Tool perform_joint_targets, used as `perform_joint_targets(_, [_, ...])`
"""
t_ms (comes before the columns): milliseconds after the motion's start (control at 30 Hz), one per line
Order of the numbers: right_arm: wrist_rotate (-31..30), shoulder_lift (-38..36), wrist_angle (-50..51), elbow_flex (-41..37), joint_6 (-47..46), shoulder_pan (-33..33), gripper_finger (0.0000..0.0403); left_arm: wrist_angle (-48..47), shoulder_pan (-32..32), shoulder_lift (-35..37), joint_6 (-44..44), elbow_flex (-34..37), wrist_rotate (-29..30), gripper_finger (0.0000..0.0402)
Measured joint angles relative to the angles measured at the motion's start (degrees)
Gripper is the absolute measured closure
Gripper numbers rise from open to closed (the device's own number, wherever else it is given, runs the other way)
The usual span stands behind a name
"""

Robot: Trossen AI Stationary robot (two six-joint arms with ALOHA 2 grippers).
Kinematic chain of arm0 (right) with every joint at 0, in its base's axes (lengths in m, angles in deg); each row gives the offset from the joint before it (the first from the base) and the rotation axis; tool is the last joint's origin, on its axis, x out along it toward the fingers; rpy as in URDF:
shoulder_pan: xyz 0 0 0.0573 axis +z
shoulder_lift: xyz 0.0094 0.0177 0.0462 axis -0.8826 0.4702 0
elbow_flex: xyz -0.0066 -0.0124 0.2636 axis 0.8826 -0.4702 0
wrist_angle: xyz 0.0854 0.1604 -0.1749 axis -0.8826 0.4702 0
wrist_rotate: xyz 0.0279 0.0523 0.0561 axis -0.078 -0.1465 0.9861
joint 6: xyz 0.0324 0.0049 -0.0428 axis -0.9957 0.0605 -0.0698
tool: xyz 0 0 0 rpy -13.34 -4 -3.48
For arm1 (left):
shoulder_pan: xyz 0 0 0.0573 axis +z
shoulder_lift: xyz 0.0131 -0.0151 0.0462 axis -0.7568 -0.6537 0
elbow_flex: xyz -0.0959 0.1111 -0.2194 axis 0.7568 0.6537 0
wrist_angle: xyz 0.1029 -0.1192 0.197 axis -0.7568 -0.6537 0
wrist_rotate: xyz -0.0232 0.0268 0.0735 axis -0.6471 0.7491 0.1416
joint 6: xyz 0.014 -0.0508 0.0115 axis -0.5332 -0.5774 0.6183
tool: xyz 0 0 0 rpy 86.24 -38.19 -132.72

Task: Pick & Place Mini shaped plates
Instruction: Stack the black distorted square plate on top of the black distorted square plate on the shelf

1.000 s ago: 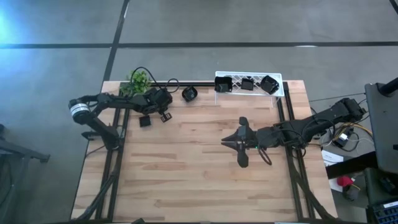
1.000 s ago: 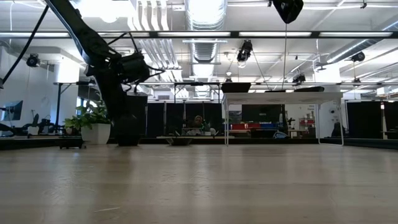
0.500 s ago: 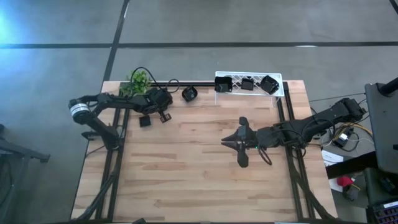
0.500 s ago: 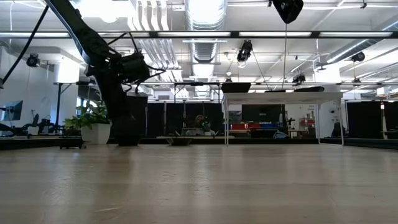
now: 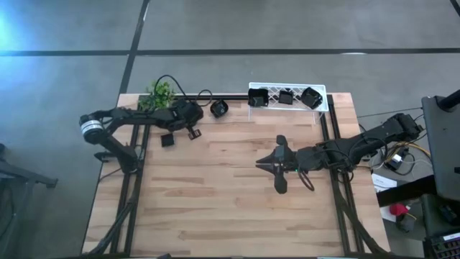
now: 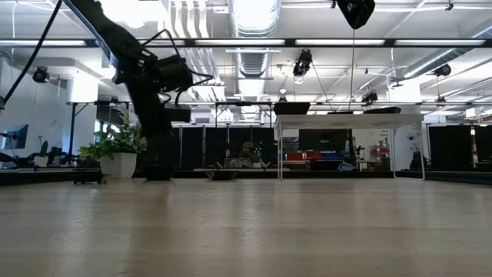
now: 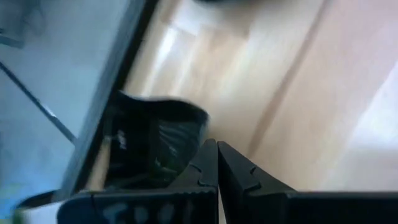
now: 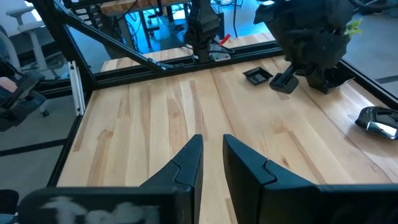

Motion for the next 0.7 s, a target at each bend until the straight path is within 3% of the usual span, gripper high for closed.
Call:
perform_joint_targets(300, [0.0,0.0,0.0,0.0,0.0,0.0,0.0346,-0.4,-0.5,0.3,-4.2,-2.1,0.6,0.0395])
perform_joint_targets(700, [0.0,0.0,0.0,0.0,0.1,0.0,0.0346,-2.2,-0.2,0.3,-8.1,-2.1,0.5,0.0309])
